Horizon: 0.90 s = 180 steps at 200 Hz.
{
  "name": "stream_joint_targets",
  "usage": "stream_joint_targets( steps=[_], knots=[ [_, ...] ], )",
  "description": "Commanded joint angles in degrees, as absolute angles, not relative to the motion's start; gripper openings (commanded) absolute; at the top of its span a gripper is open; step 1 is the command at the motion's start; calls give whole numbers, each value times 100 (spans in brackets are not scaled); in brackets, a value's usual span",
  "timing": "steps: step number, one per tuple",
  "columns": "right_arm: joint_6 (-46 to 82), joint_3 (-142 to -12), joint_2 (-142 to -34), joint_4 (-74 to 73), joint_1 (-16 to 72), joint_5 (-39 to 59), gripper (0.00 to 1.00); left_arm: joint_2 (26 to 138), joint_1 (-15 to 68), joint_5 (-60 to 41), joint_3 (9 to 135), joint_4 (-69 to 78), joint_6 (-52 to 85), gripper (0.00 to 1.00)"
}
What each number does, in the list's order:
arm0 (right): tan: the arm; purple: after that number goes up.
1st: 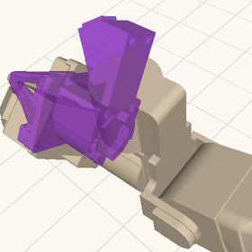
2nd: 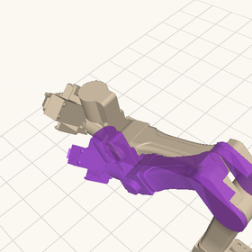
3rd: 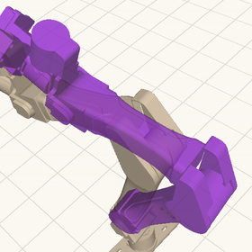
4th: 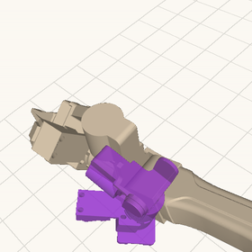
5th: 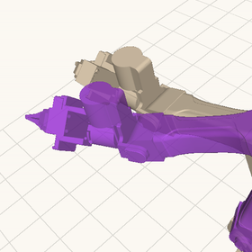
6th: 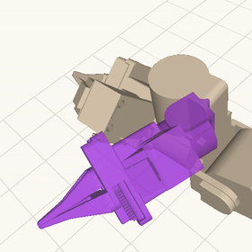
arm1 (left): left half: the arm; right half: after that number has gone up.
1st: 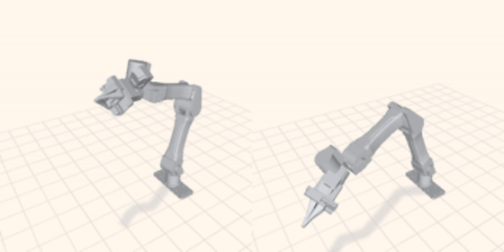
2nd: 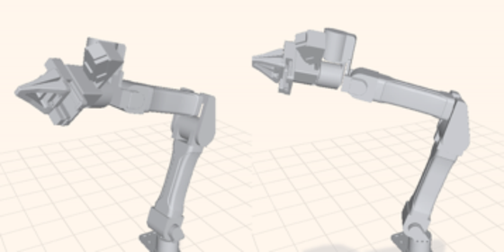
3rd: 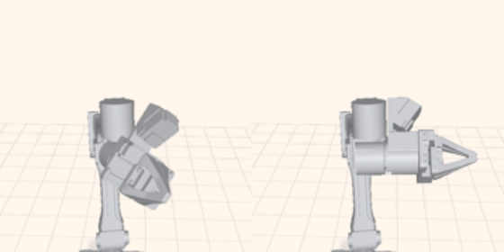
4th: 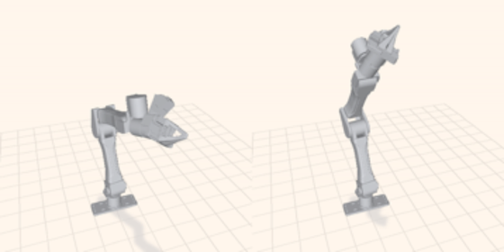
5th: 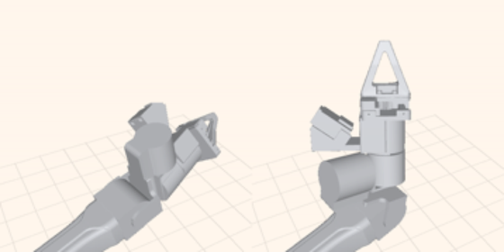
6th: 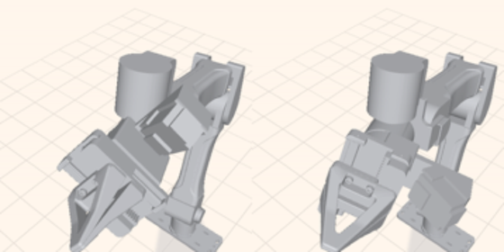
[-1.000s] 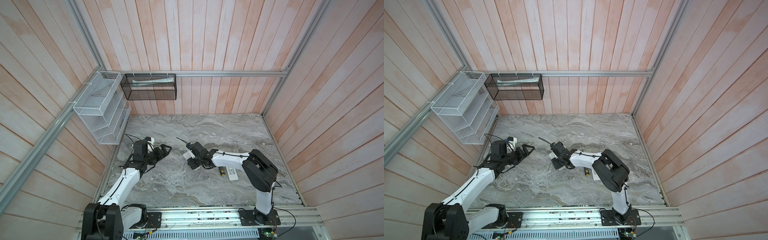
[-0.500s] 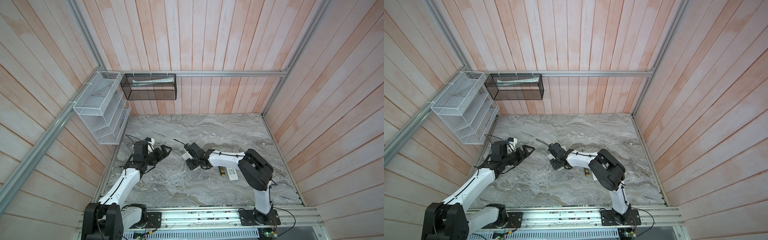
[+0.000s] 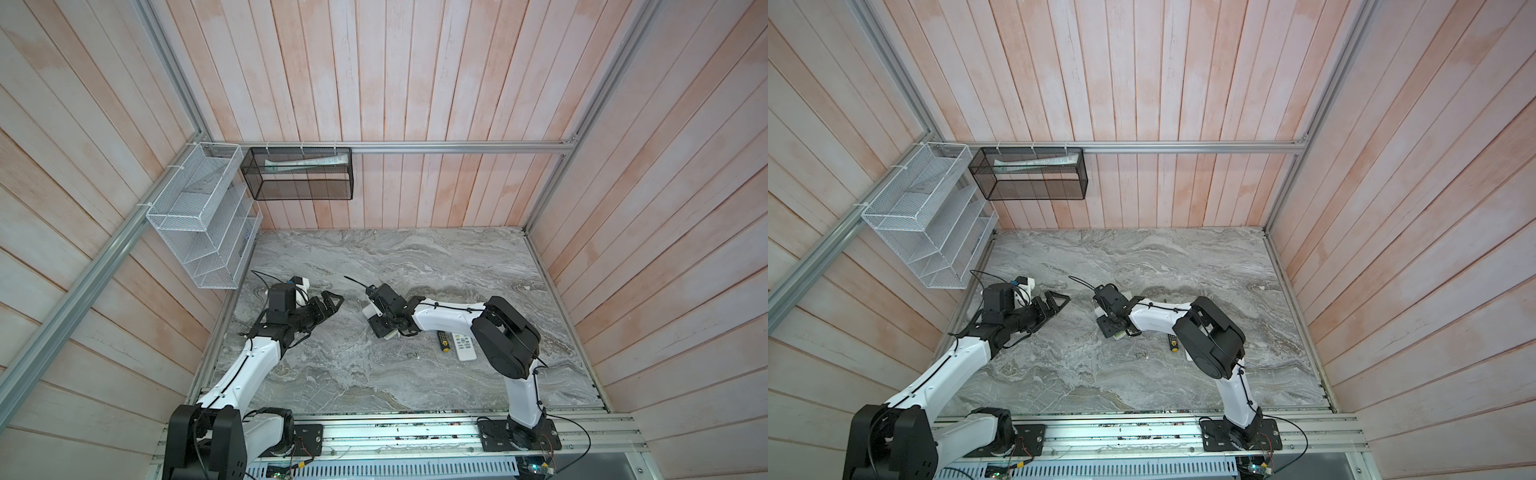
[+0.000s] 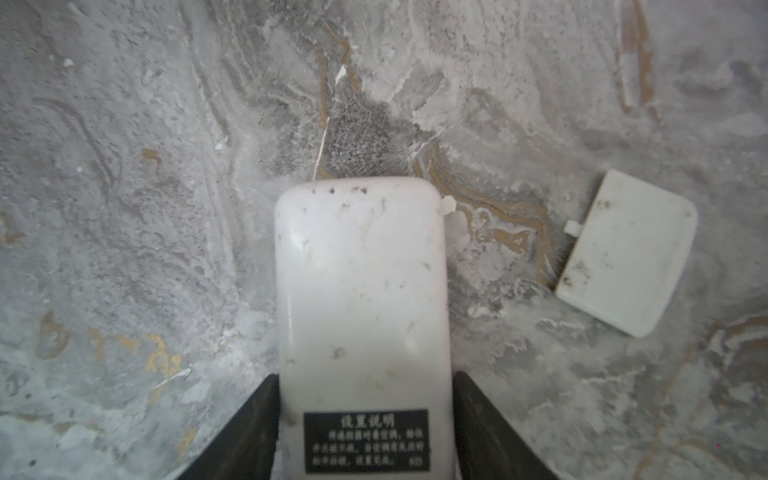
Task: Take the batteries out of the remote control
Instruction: 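Lower the white remote onto the table with the right gripper and release it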
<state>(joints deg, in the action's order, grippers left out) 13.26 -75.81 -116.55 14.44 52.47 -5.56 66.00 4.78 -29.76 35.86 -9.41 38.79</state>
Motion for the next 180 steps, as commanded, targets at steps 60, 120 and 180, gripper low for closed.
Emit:
stream_joint_targets(
  steps=[60,120,180],
  knots=[
    [1349,-7089,-11121,1645,5212,-376,79,6629,474,-3023,3506,-854,3778,100],
    [1570,-6530,-10691,1454,5245,192,79,6636,466,-3086,3498,-799,3824,100],
    [1816,-6594,-10643,1332,5396,617,78,6549,466,-3085,3480,-844,3832,100]
  ],
)
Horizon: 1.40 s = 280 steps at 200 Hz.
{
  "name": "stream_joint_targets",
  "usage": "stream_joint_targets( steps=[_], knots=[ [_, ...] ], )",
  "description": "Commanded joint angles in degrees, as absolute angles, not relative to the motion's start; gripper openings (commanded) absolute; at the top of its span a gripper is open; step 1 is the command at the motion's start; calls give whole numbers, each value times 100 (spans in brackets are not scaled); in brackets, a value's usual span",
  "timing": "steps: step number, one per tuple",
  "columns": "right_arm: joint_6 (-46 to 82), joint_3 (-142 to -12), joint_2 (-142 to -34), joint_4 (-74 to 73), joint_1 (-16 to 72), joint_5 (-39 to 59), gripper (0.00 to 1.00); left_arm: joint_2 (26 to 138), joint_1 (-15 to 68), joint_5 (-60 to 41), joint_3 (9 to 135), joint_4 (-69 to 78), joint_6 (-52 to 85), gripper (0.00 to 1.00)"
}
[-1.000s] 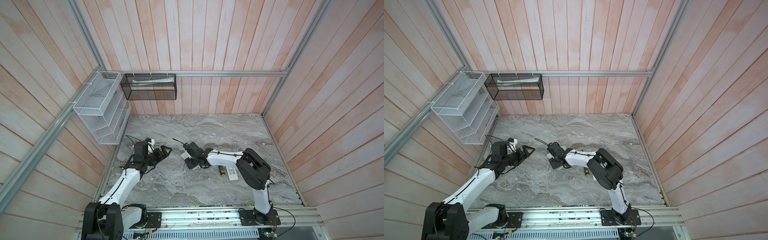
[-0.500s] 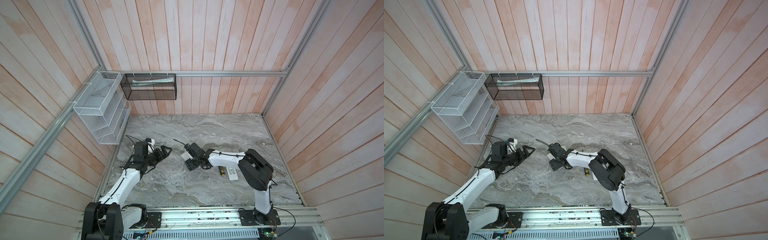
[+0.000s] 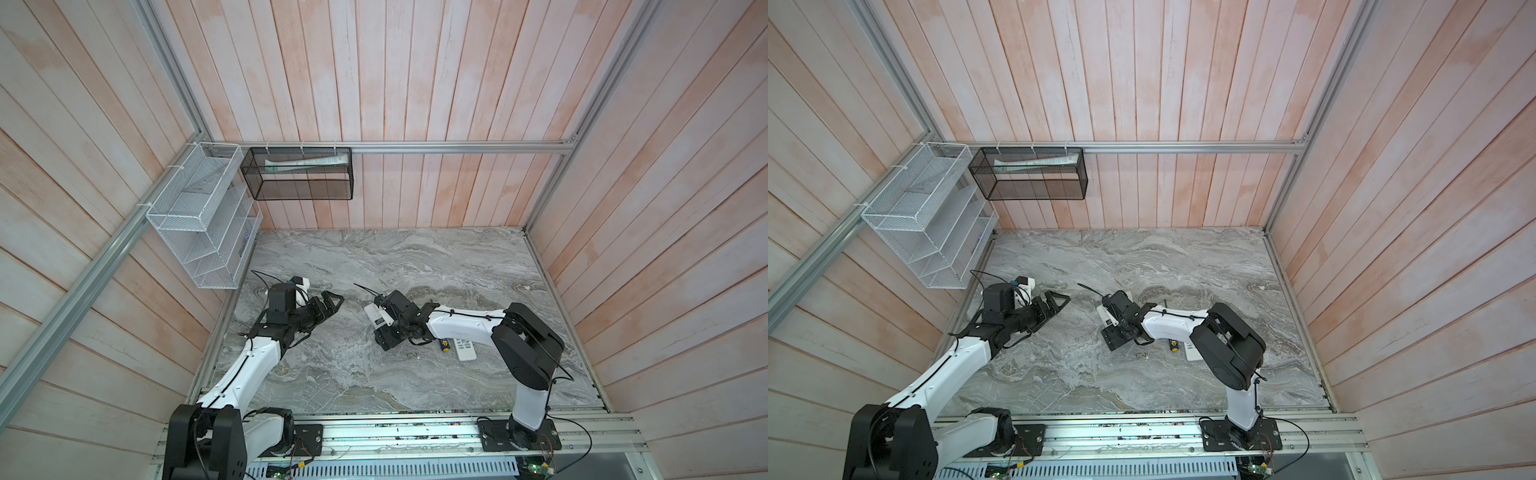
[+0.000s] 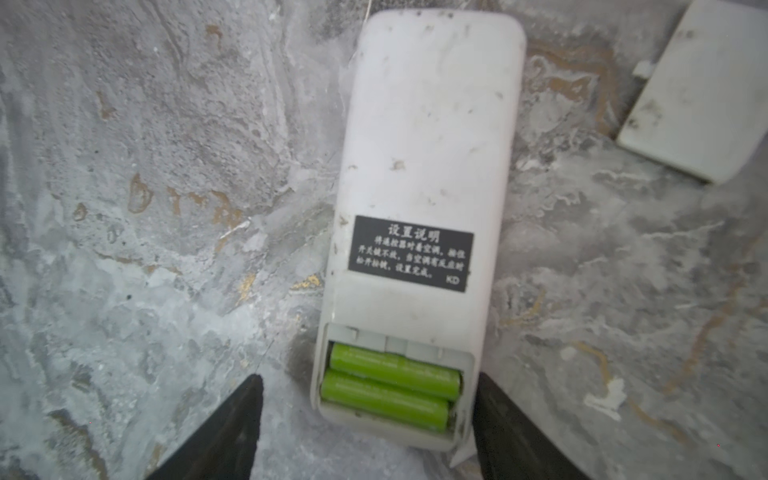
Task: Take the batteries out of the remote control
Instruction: 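Lower the white remote onto the table with the right gripper and release it, then move the right gripper to the black-and-yellow screwdriver and grasp its handle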
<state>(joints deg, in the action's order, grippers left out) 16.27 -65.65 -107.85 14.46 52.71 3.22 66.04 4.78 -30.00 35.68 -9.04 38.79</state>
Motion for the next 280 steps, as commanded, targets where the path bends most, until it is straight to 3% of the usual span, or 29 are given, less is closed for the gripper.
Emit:
stream_joint_targets(
  steps=[1,66,117,146,173,202,280],
  knots=[
    [1822,-6597,-10648,1329,5401,616,78,6548,466,-3085,3480,-844,3832,100],
    [1998,-6716,-10711,1214,5520,882,74,6526,470,-3085,3459,-857,3814,100],
    [2054,-6404,-9846,1317,5429,294,70,6587,466,-3148,3469,-791,3823,100],
    [2274,-6050,-9275,1533,5002,22,58,6644,490,-3188,3498,-764,3832,100],
    [2467,-5625,-8861,1883,4617,-482,54,6707,572,-3226,3521,-737,3837,100],
    [2592,-5177,-8578,2142,4236,-759,39,6801,792,-3141,3595,-716,3906,100],
    [2784,-4424,-8378,2191,4070,-1272,28,7257,1126,-3218,3836,-330,4103,100]
  ],
)
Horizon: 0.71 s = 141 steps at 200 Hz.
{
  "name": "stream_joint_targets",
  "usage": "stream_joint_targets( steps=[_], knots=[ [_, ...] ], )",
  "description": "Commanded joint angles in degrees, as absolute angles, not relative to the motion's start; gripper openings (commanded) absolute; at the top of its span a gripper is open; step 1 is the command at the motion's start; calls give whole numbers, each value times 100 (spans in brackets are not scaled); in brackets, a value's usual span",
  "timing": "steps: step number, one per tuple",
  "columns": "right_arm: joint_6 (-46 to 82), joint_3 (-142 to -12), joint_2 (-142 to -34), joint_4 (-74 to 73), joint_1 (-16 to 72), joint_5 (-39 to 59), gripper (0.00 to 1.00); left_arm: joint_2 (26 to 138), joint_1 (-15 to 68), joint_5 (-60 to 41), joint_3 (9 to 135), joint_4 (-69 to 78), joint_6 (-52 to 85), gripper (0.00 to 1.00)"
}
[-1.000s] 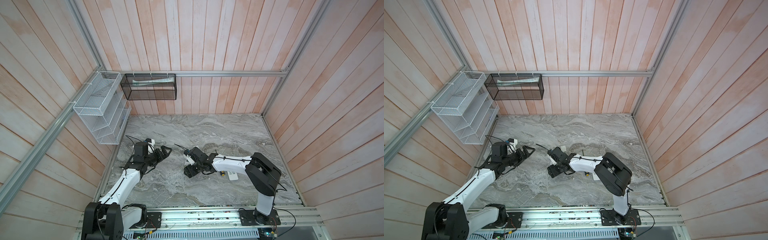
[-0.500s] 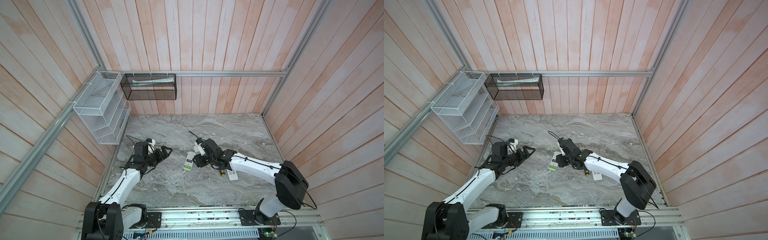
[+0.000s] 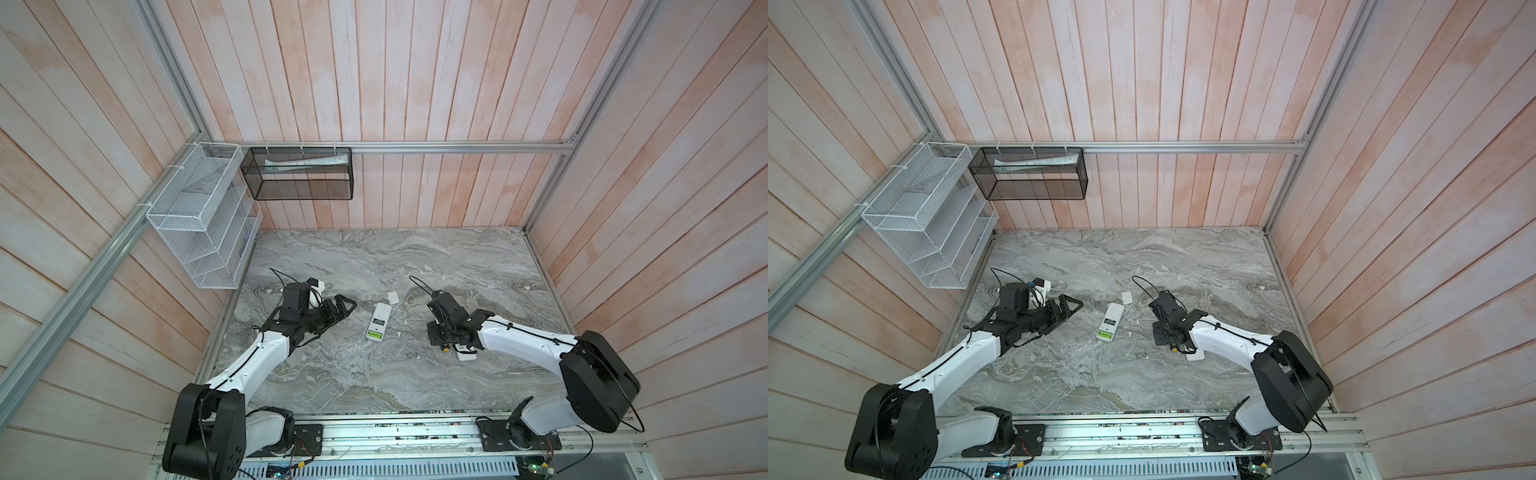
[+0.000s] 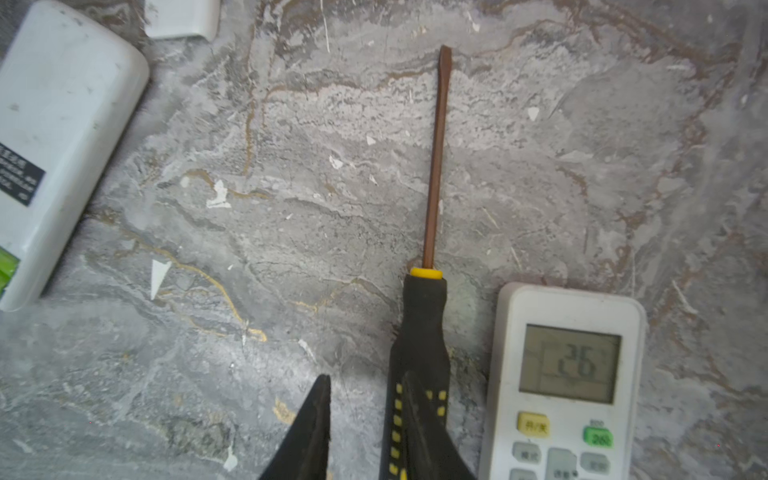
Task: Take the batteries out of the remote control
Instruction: 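Move the right gripper to the black-and-yellow screwdriver and grasp its handle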
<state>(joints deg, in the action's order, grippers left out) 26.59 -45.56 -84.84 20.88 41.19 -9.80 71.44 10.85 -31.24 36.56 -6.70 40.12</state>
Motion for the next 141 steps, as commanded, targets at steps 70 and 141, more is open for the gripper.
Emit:
stream_joint_targets(
  steps=[70,141],
  knots=[
    [2754,-4196,-8305,1996,4045,-1361,26,7348,1219,-3235,3846,-245,4197,100],
    [2642,-4026,-8011,1935,3896,-1364,26,7330,1239,-3208,3863,-264,4211,100]
  ],
)
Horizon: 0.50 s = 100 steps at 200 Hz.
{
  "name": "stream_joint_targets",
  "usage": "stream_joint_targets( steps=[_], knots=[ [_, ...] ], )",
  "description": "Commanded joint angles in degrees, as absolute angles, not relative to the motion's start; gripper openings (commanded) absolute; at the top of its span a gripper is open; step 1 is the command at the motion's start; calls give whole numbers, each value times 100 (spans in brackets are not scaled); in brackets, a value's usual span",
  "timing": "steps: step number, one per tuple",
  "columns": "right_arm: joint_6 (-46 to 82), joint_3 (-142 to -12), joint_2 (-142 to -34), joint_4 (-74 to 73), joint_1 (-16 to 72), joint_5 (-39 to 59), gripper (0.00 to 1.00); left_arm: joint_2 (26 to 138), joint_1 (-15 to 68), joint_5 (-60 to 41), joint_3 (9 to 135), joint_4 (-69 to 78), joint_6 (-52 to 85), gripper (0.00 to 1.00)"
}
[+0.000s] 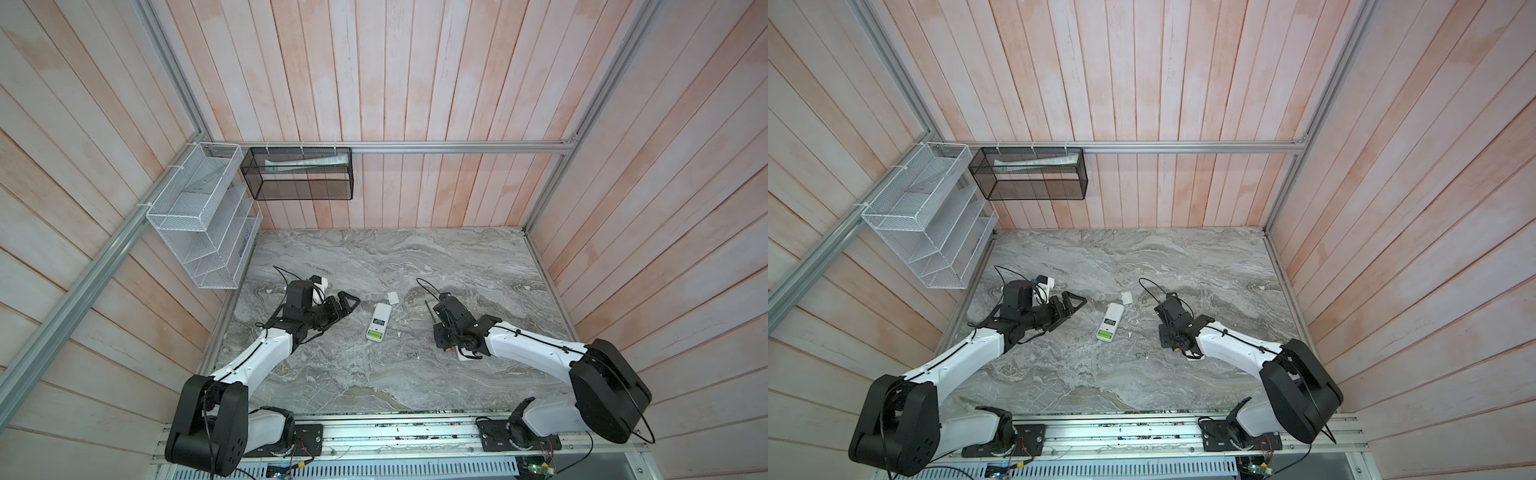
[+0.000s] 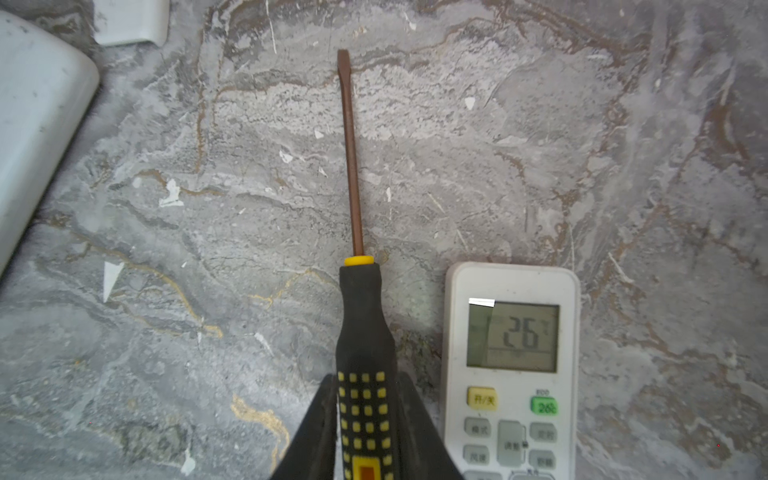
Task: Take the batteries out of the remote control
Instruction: 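Move the right gripper to the black-and-yellow screwdriver and grasp its handle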
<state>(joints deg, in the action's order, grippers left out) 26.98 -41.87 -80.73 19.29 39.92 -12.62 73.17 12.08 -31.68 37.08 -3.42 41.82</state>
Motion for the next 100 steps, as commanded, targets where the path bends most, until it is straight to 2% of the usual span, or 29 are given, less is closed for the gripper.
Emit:
stream_joint_targets(
  steps=[1,73,100],
  knots=[
    [2639,-4026,-8013,1926,3895,-1359,26,7330,1235,-3208,3861,-259,4211,100],
    [2584,-3776,-8380,1384,3876,-840,29,7365,1266,-3254,3853,-202,4254,100],
    [2580,-3719,-8389,1285,3876,-801,38,7348,1263,-3243,3849,-211,4254,100]
  ],
)
